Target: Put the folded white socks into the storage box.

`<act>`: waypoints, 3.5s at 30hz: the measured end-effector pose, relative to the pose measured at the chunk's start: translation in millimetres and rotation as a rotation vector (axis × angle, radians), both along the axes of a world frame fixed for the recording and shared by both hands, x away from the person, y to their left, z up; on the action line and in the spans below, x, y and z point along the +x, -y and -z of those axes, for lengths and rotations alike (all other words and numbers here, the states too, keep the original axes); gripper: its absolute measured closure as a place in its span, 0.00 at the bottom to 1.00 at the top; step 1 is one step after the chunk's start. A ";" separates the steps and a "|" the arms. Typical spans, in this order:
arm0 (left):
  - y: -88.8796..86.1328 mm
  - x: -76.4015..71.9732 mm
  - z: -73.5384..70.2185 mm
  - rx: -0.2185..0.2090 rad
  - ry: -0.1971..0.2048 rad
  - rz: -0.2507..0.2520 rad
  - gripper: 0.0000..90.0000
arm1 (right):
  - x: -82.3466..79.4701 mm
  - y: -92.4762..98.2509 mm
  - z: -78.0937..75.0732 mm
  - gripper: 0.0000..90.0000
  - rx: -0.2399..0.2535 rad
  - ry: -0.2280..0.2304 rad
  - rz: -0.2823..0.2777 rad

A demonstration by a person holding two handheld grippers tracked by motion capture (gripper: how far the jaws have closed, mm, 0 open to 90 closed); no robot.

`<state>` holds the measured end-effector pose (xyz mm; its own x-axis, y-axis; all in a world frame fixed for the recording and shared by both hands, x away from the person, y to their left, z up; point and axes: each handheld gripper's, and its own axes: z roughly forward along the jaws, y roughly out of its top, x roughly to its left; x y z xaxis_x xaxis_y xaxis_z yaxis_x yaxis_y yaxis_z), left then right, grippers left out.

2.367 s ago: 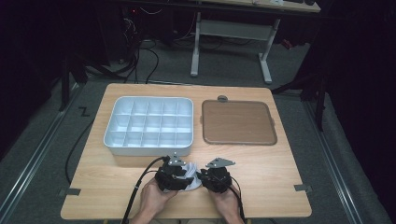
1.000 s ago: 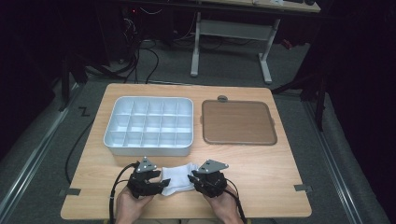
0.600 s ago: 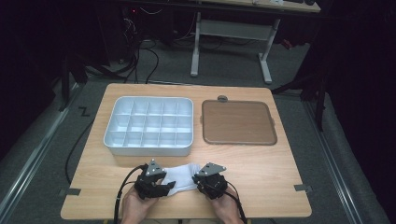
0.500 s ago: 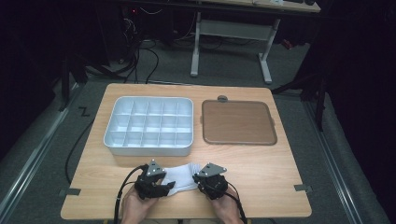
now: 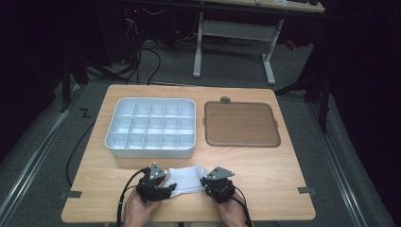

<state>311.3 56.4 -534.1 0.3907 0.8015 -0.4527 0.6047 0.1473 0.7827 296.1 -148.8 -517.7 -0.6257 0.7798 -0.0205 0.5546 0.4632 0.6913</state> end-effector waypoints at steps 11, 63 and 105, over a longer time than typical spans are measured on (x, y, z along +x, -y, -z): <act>-0.1 2.7 -1.0 0.014 -0.013 -0.014 0.50 | -0.5 -0.3 2.1 0.95 -0.002 0.012 -0.004; -1.8 51.9 -10.0 -0.086 -0.161 -0.045 0.56 | 13.6 -37.6 2.8 0.98 0.049 -0.019 -0.055; -10.8 34.2 -39.8 -0.198 -0.156 0.031 0.91 | 15.2 -41.4 5.8 1.00 0.075 -0.061 -0.084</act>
<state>345.5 67.2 -494.3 0.3268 0.6800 -0.6563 0.7229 0.2675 0.6371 311.3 -107.3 -523.5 -0.6870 0.7227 0.0763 0.5583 0.4577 0.6920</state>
